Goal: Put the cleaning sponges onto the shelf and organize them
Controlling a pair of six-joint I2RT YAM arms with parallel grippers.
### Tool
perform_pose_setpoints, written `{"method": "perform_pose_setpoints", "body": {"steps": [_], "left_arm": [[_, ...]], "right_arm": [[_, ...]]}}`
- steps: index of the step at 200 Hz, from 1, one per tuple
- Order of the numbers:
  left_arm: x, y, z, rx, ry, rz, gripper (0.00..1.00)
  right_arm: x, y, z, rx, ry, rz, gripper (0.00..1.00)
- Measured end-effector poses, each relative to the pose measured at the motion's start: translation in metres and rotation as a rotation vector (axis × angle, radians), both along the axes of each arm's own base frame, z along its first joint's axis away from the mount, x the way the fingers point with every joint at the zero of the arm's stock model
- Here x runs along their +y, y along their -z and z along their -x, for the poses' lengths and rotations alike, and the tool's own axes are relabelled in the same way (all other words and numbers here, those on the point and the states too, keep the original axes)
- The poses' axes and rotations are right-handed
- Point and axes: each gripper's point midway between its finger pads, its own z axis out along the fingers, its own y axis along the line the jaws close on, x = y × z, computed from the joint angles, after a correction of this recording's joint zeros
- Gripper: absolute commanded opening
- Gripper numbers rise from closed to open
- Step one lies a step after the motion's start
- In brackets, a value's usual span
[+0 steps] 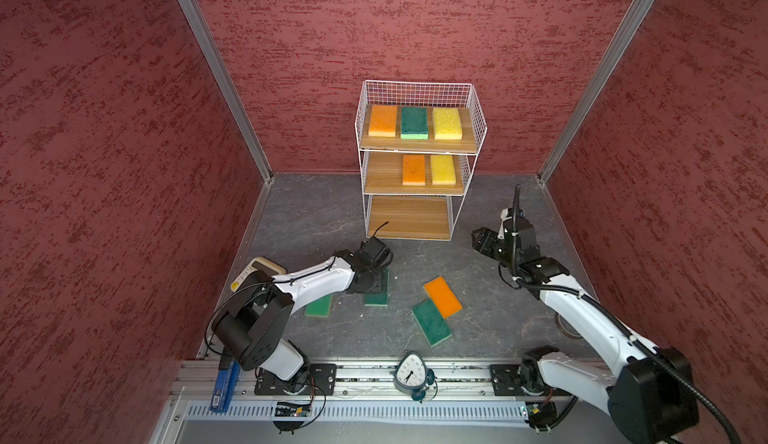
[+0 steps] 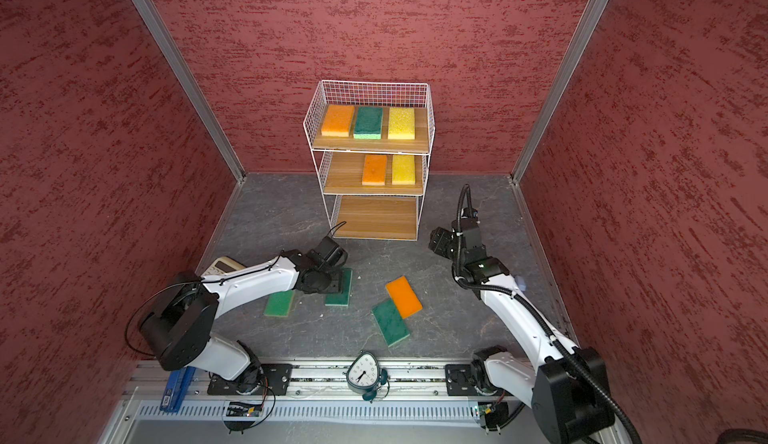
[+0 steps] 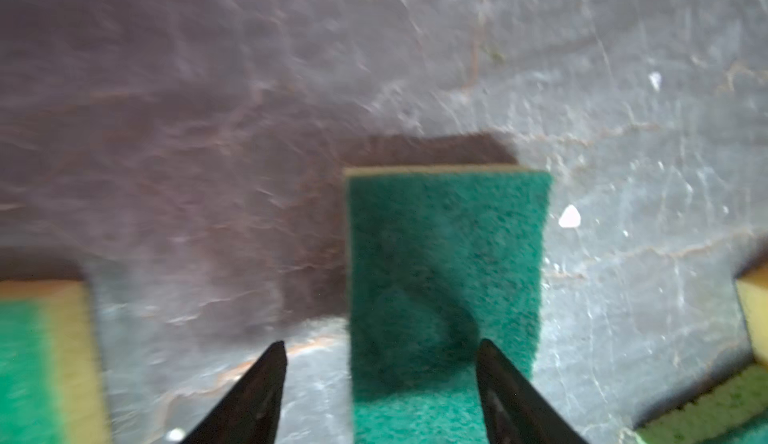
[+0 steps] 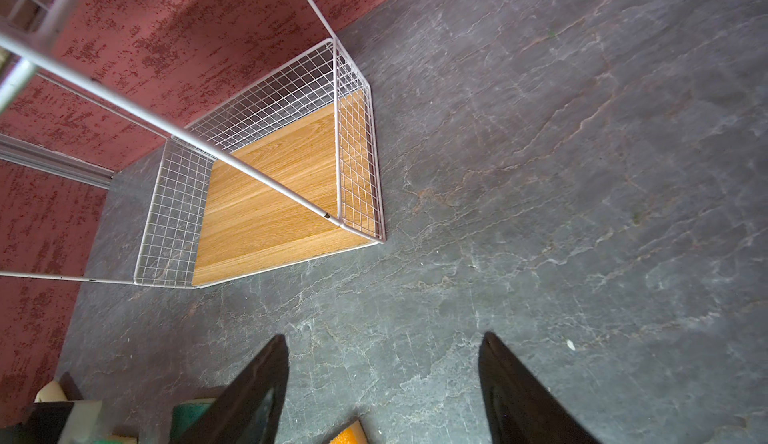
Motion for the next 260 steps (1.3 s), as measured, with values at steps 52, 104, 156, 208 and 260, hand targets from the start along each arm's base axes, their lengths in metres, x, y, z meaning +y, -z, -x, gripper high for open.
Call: {"method": "perform_pose_setpoints", "body": {"steps": [52, 104, 156, 208, 260], "left_arm": [[-0.013, -0.023, 0.010, -0.027, 0.053, 0.004, 0.87], [-0.029, -0.007, 0.038, 0.022, 0.068, -0.007, 0.93], [-0.027, 0.008, 0.043, 0.057, -0.012, -0.019, 0.96], [-0.033, 0.024, 0.040, 0.072, -0.046, -0.019, 0.91], [-0.034, 0.028, 0.042, 0.069, -0.051, -0.037, 0.80]], "right_arm": [[-0.001, 0.000, 0.000, -0.001, 0.006, 0.004, 0.74], [-0.001, -0.001, 0.000, -0.005, 0.001, 0.011, 0.74], [-0.002, -0.008, 0.001, -0.029, -0.005, 0.016, 0.75], [-0.003, -0.012, 0.002, -0.040, -0.002, 0.021, 0.75], [-0.005, -0.014, 0.003, -0.049, 0.000, 0.024, 0.76]]}}
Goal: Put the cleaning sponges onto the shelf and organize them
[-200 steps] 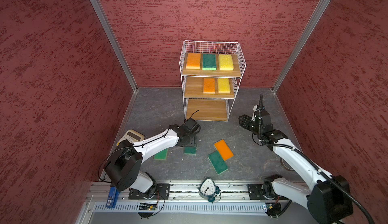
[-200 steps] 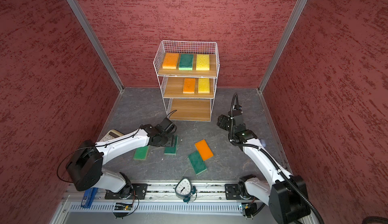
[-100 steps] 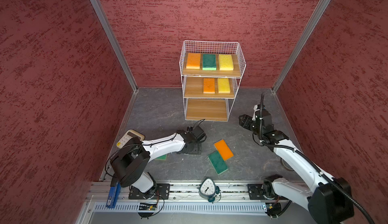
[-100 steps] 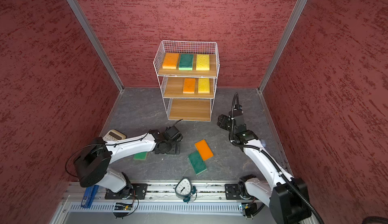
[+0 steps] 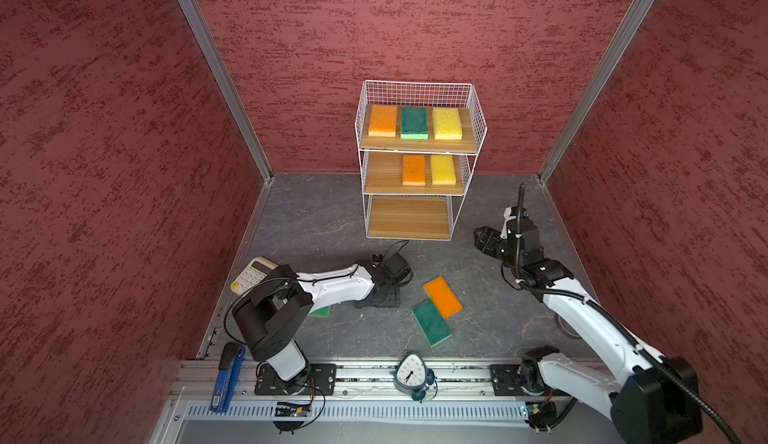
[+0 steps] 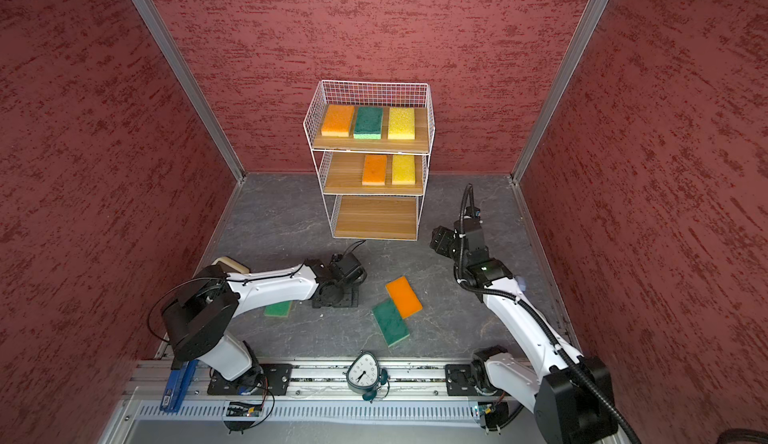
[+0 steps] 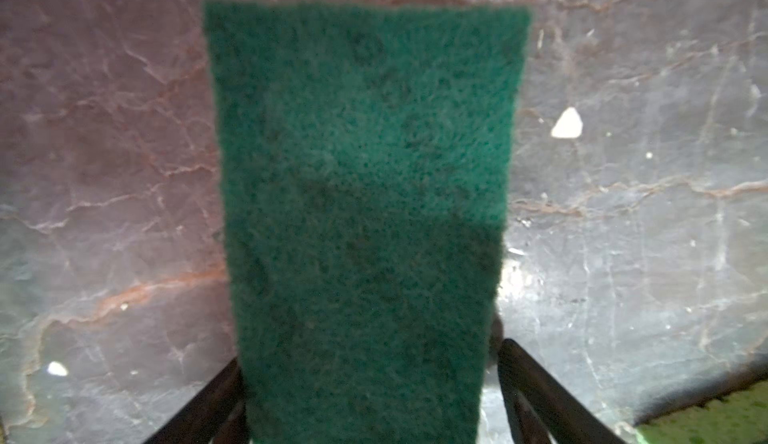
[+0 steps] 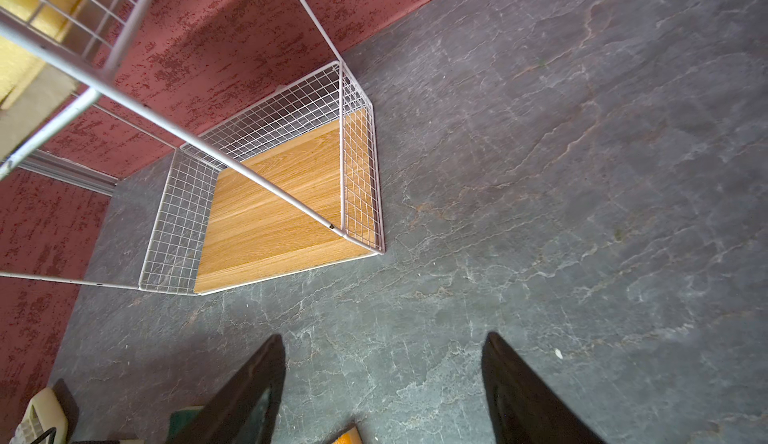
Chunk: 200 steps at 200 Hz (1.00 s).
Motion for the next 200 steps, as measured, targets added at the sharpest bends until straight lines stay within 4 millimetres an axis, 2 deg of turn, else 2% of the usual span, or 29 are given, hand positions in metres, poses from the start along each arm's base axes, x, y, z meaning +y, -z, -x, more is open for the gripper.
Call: {"method": "perform_pose_setpoints", "body": {"steps": [21, 61, 93, 126, 143, 175, 200], "left_arm": [[0.003, 0.001, -0.001, -0.012, -0.005, -0.012, 0.73], [0.011, -0.002, -0.001, -0.038, -0.013, -0.033, 0.70], [0.016, -0.023, -0.001, -0.076, 0.000, -0.022, 0.67], [0.016, -0.067, -0.009, -0.171, 0.010, 0.015, 0.66], [0.012, -0.100, -0.015, -0.254, 0.020, 0.057, 0.63], [0.009, -0.161, -0.028, -0.415, 0.037, 0.147, 0.66], [0.012, -0.191, -0.043, -0.493, 0.048, 0.170, 0.66]], "right_arm": [[0.001, -0.001, 0.000, -0.005, -0.008, 0.002, 0.75], [0.012, 0.004, 0.006, 0.010, -0.068, -0.010, 0.75], [0.028, 0.008, 0.017, 0.028, -0.132, -0.018, 0.75], [0.037, -0.001, 0.023, 0.003, -0.165, -0.029, 0.76], [0.038, -0.007, 0.025, -0.018, -0.171, -0.033, 0.77], [0.039, -0.019, 0.028, -0.057, -0.190, -0.035, 0.77], [0.039, -0.019, 0.032, -0.070, -0.200, -0.032, 0.77]]}}
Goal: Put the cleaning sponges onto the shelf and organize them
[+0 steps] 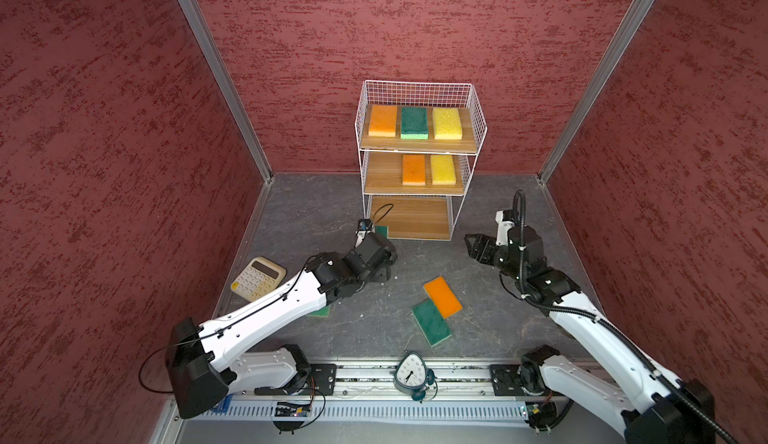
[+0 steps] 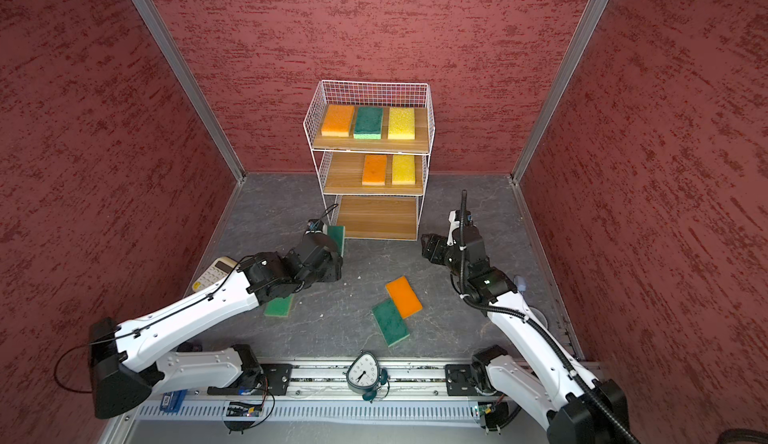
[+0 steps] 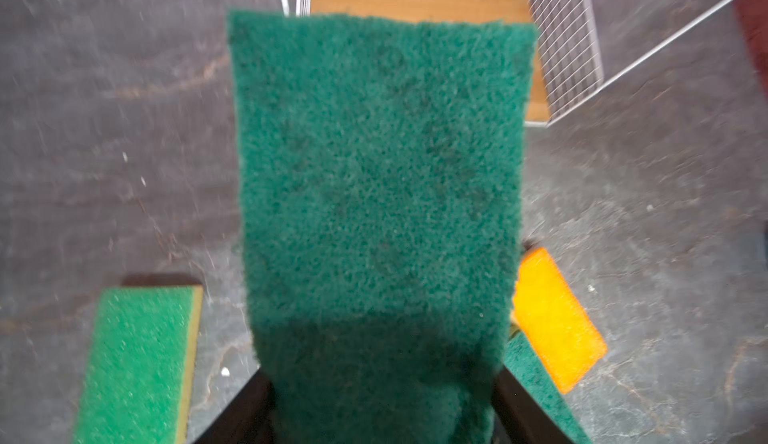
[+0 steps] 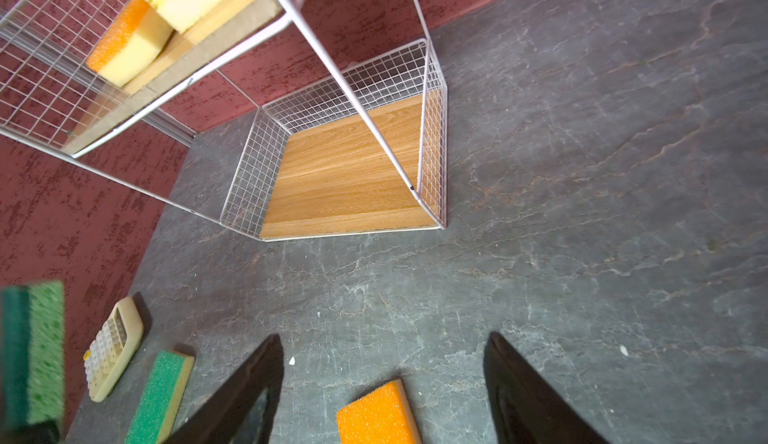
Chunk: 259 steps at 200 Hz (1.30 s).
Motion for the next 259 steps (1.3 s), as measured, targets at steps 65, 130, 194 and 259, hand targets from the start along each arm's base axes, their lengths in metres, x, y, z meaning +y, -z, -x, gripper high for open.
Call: {"method": "perform_pose_setpoints", "body": {"steps": [65, 130, 194, 259], "left_arm": [[-0.013, -0.038, -0.050, -0.157, 0.074, -0.026, 0.67], [-0.018, -0.080, -0.094, -0.335, 0.061, -0.034, 0.67], [-0.025, -0.101, -0.122, -0.462, 0.040, -0.018, 0.67], [-0.025, -0.087, -0.148, -0.482, -0.015, -0.056, 0.67]], "right_arm": [[0.006, 0.001, 0.005, -0.014, -0.044, 0.009, 0.78], [0.014, -0.005, 0.005, -0.044, -0.083, 0.007, 0.78], [0.022, -0.010, 0.003, -0.067, -0.107, -0.011, 0.78], [0.027, -0.012, 0.002, -0.076, -0.126, -0.023, 0.78]]}}
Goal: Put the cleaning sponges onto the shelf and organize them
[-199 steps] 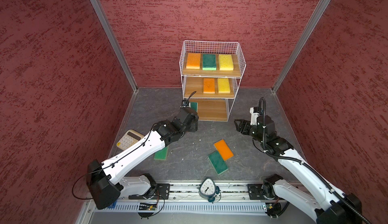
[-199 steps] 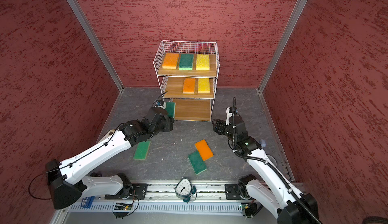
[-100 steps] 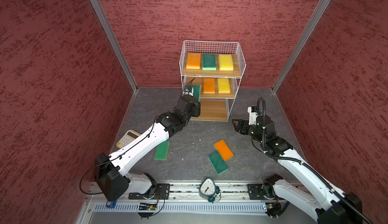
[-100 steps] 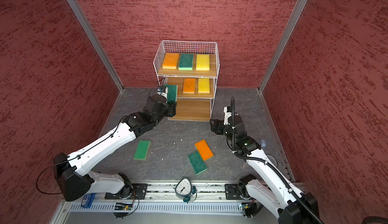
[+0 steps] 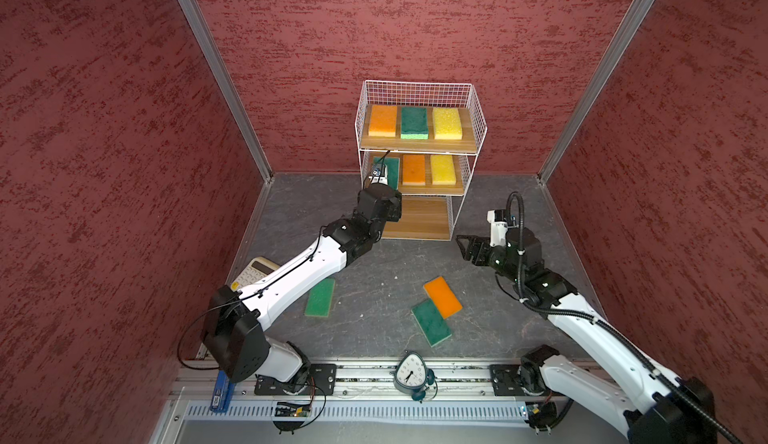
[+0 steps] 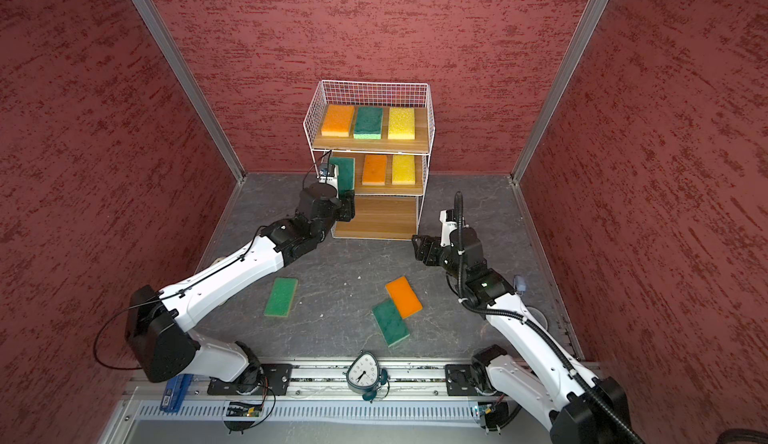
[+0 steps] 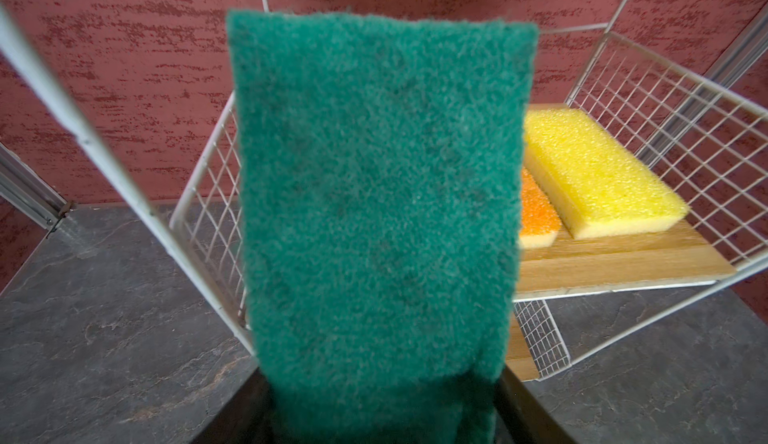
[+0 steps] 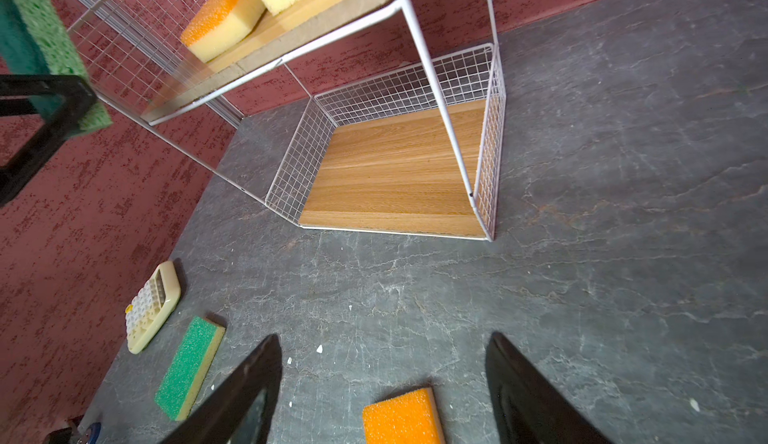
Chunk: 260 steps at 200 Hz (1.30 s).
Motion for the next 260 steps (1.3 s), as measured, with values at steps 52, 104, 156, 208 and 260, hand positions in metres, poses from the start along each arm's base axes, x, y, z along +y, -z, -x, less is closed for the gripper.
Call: {"method": "perform_pose_setpoints", "body": {"steps": [52, 104, 156, 208, 260], "left_arm": [[-0.004, 0.002, -0.017, -0.006, -0.033, -0.009, 0.68], [-0.001, -0.008, -0.021, -0.036, -0.068, 0.023, 0.69], [-0.004, -0.005, -0.030, -0.031, -0.091, 0.030, 0.70], [-0.002, 0.005, -0.035, -0.008, -0.111, 0.004, 0.70], [0.003, 0.006, -0.036, 0.002, -0.128, 0.009, 0.70]], "right_arm": [[0.002, -0.003, -0.001, -0.015, -0.005, -0.009, 0.78], [0.005, 0.001, -0.002, -0.010, -0.017, -0.013, 0.78], [0.006, 0.001, -0.002, -0.009, -0.022, -0.015, 0.78], [0.006, 0.001, -0.003, -0.012, -0.022, -0.017, 0.79], [0.007, 0.002, -0.004, -0.010, -0.021, -0.020, 0.79]]}}
